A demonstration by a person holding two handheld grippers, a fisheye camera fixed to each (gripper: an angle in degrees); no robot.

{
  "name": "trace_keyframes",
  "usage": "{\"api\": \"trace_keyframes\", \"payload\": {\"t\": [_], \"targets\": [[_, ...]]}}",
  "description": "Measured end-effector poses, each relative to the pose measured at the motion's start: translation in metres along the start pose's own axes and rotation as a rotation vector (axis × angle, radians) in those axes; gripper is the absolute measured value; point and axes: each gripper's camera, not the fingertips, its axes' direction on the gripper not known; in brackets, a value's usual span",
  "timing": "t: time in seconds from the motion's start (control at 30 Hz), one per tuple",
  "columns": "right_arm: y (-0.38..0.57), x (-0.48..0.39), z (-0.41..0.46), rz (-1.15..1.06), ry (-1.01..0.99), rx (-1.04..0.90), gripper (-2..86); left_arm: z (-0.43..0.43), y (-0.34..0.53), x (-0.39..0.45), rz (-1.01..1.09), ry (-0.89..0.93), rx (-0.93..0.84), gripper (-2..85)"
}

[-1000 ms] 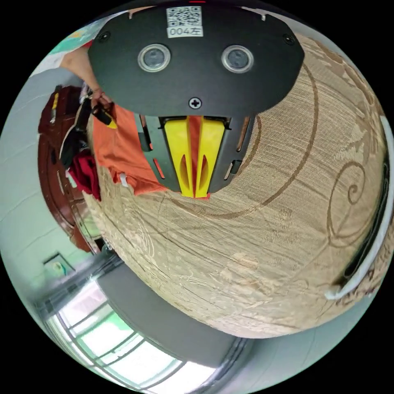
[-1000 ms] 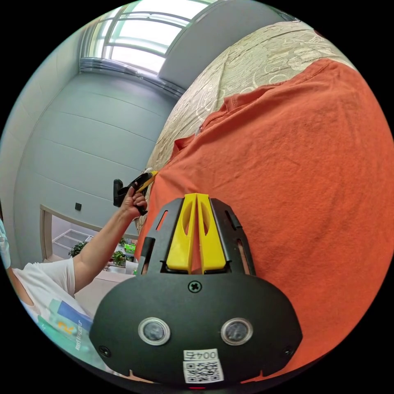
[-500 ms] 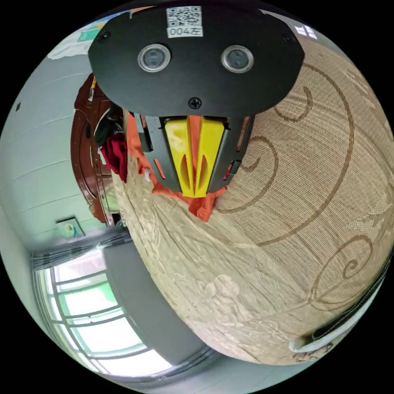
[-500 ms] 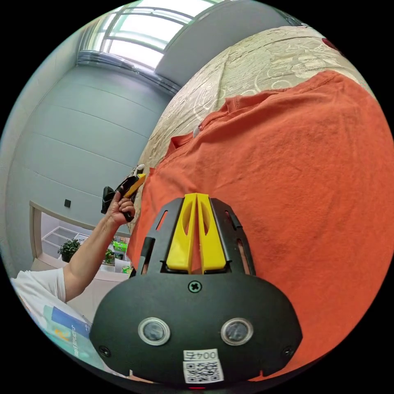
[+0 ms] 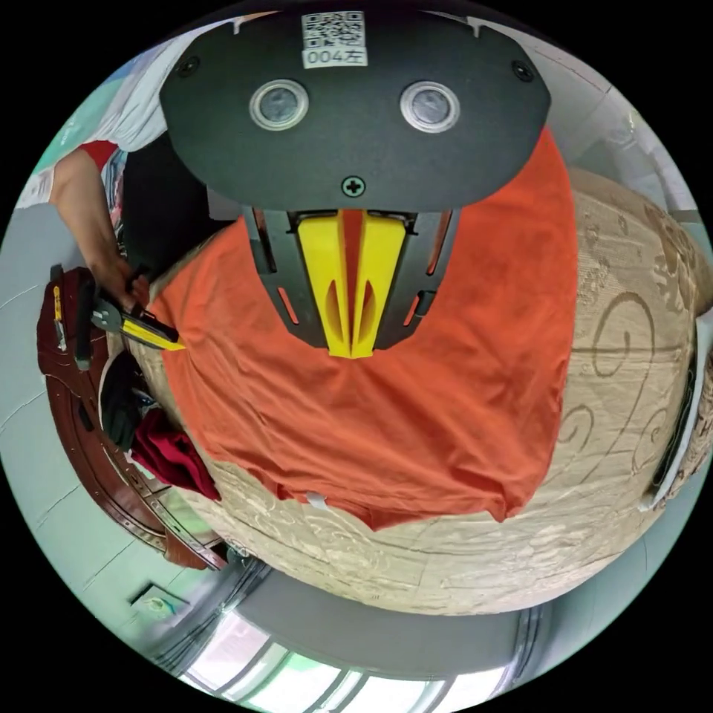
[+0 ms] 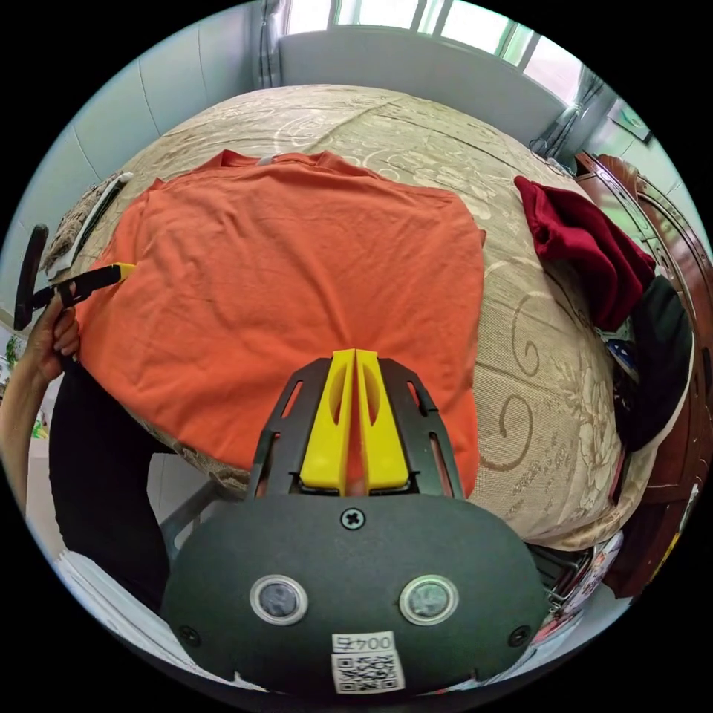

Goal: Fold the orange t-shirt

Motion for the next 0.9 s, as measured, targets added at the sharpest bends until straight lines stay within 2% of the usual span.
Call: {"api": "trace_keyframes", "payload": {"t": [0.13,0.27,0.37,0.53,0.63,0.77,0.83,0.9], "targets": [[0.016,0.003,-0.004,-0.040,-0.014,0.059,-0.7,0.006,0.019,-0.001,0.022,0.039,0.056,0.7],[0.025,0.034,-0.011,-0.019,-0.147,0.050,-0.7,0.009,0.023,-0.003,0.036,0.100,0.031,0.8],[0.018,0.074,-0.028,0.140,-0.152,0.160,-0.7,0.005,0.024,0.003,0.047,0.054,-0.001,0.6],[-0.033,0.118,-0.024,0.223,-0.158,0.189,-0.1,-0.039,0.030,-0.010,-0.063,-0.021,0.256,0.9],[-0.067,0.125,-0.008,0.177,-0.139,0.148,1.9,-0.035,0.020,-0.033,-0.116,-0.050,0.215,2.3],[-0.079,0.136,0.037,0.120,-0.069,-0.034,5.2,-0.012,0.021,-0.062,-0.171,-0.040,0.095,3.5],[-0.068,0.158,0.038,0.197,-0.141,-0.012,5.2,-0.013,0.025,-0.069,-0.192,0.005,0.106,2.6],[-0.041,0.177,0.014,0.227,-0.172,0.105,4.9,-0.016,0.025,-0.063,-0.170,-0.005,0.101,2.1]]}}
